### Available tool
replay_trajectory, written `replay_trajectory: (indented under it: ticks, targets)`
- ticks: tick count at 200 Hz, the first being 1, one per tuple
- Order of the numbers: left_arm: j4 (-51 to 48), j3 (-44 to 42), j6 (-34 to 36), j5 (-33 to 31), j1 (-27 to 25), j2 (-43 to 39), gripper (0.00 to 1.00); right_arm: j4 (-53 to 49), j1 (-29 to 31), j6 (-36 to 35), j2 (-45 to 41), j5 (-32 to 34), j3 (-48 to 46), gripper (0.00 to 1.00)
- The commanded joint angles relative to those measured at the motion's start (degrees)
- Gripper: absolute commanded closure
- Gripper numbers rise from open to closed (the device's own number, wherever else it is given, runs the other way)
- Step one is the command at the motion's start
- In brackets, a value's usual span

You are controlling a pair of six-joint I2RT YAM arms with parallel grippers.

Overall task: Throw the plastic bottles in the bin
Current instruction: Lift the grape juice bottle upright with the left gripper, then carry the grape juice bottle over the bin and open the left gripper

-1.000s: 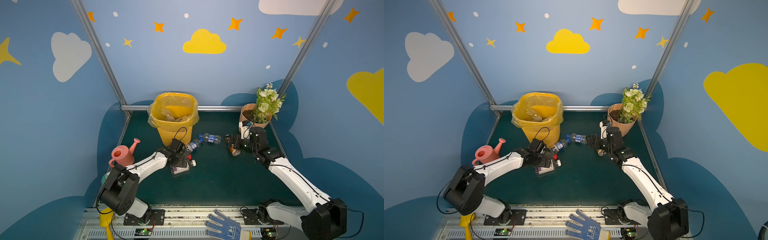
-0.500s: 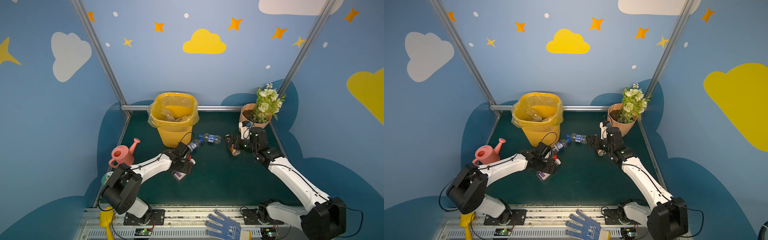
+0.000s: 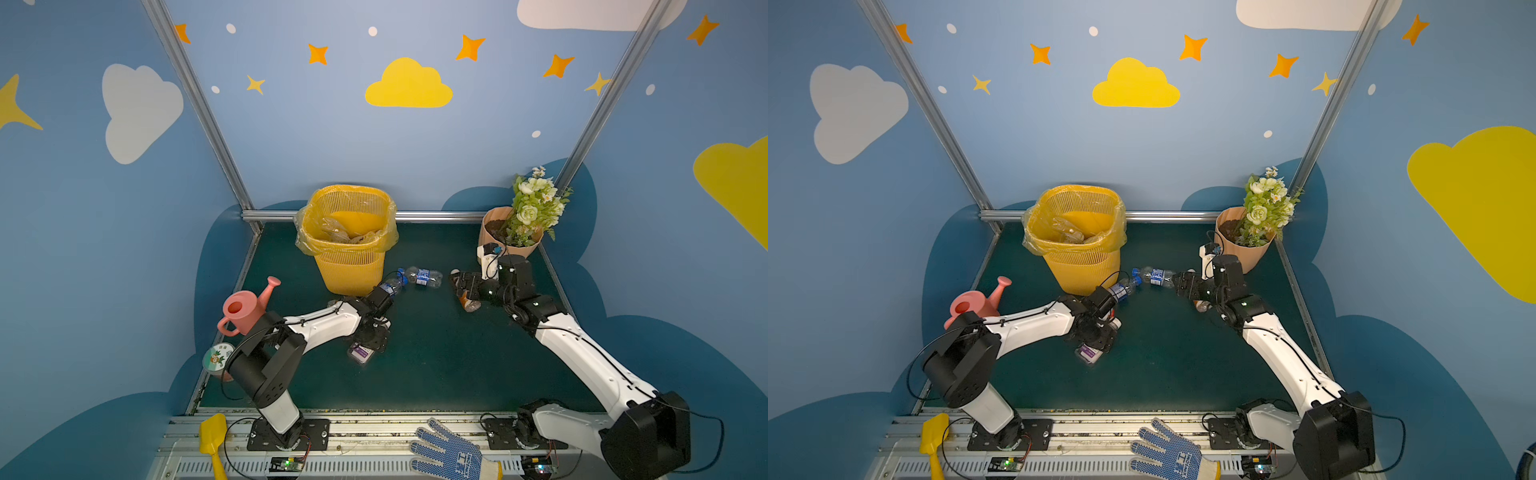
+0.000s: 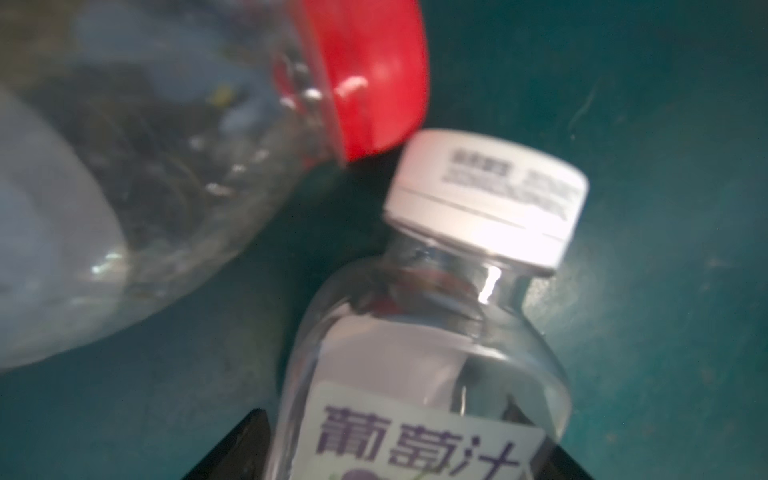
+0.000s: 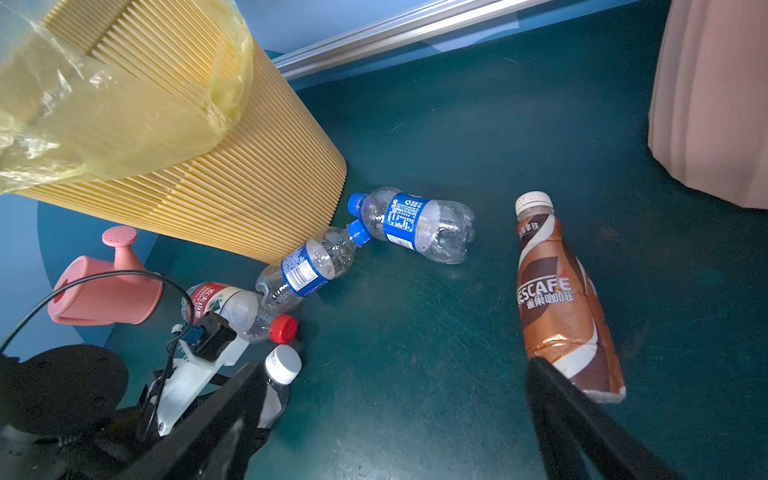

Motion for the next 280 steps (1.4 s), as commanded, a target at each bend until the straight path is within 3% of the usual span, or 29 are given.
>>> replay_trajectory:
  ticks: [1,53,115,170,197,227,280]
  targets:
    - [-3.7,1.6,0.7,-2.7,-1.0,1.3,0.23,-0.5,-0.4,0.7,-0.2,-0.3,-0.8,0.05]
    - [-4.2,2.8,0.4,-2.4,-2.4,0.8,0.44,-0.3,-0.6,1.2,-0.4,-0.7,-1.4,0.05]
    - [2.6,2.5,-1.3,4.1,-2.4,-9.3,0.45,-0.2,-1.1,1.2,-1.0,-0.5,-2.0,0.05]
    - [12.6,0.5,0.7,3.2,-3.0,-27.9,0.46,0.4,-1.4,2.0,-2.0,1.3,-3.2,0.05]
    - [19.5,-0.5,5.3,-4.8,-4.4,-38.6,0.48,0.3,-1.5,1.9,-2.4,2.2,-3.4,0.05]
    - [30.4,0.0,16.5,-13.1,-6.5,-48.1,0.47,0.3,-1.6,2.0,-2.8,2.7,-3.9,0.05]
    - [48.1,5.7,34.8,-15.7,-6.9,-50.2,0.48,0.2,-1.7,2.6,-3.6,3.1,-4.4,0.05]
